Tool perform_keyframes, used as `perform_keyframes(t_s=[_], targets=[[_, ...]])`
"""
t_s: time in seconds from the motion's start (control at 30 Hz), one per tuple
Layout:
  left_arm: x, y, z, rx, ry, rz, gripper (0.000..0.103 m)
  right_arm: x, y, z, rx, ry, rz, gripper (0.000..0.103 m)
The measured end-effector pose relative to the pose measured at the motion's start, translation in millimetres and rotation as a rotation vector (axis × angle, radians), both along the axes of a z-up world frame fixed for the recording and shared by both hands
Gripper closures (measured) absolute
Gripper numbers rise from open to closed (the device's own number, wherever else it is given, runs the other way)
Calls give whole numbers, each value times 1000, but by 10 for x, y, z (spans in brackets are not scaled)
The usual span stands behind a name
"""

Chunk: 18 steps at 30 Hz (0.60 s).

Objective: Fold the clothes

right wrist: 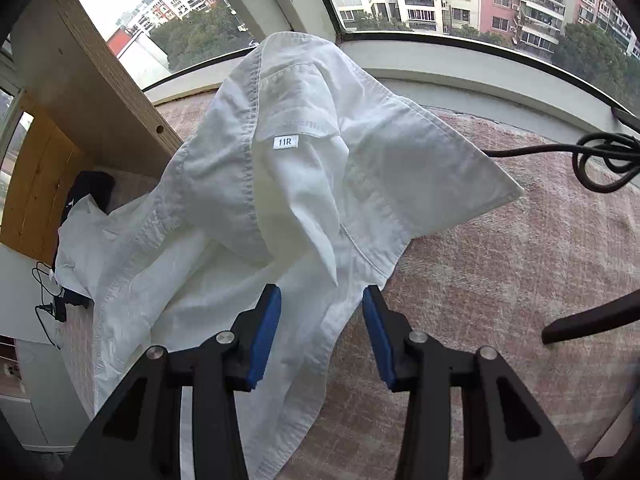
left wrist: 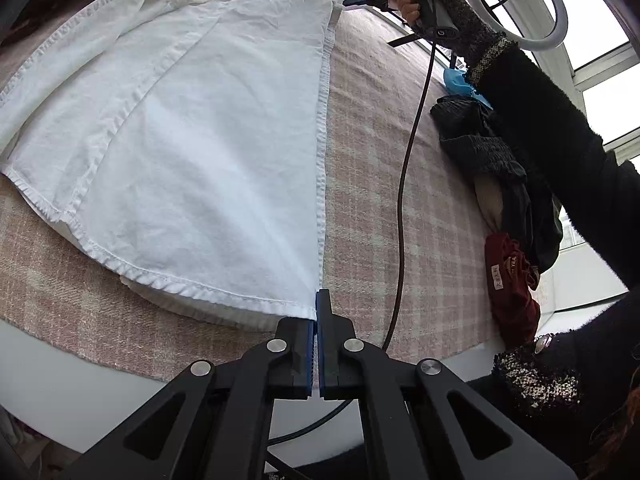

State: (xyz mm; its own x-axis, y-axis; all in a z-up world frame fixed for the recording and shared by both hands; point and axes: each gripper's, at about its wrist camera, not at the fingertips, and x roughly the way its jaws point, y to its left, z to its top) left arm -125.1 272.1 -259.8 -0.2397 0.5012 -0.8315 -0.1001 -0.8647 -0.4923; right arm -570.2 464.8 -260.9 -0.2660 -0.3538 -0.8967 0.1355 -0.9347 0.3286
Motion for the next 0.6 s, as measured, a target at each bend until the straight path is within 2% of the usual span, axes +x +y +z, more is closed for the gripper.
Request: perform_keyframes(t_s=[0.03,0.07,0.1,0.23,0.3,0.33,0.4,0.5,0.53,0.57,0.6], targets=[[3,8,15,-1,6,-10,103,-58,41,25,0,7,-1,58],[6,24,28,-4,11,-25,103,-104,45,23,-4,9,2,49],[7,38,36,-9,14,-36,103,-144,36,11,-8,9,8,47],[-21,65,-5,-24,-5,-54,103,-308,0,-37,-25,10,29,47],[-23,78,-21,-28,-10,-68,103,-389,-19,-61,-34,10,39,73],[-21,90,-28,-31,-10,-77,103,-409,-55,-74,-29,6,63,101],[-33,105,-66,-28,-24,-88,103,-417,-104,22,36,71,81,101],[-51,124,-122,-34,-44,-103,103,-430,29,69,34,61,25,100],[-52,132,-130,-37,-46,-109,103,-436,79,78,29,52,4,95],[-51,138,-129,-37,-46,-114,103,-441,129,88,25,43,-17,82],[-53,141,-126,-36,-44,-118,103,-446,179,97,21,34,-37,76]])
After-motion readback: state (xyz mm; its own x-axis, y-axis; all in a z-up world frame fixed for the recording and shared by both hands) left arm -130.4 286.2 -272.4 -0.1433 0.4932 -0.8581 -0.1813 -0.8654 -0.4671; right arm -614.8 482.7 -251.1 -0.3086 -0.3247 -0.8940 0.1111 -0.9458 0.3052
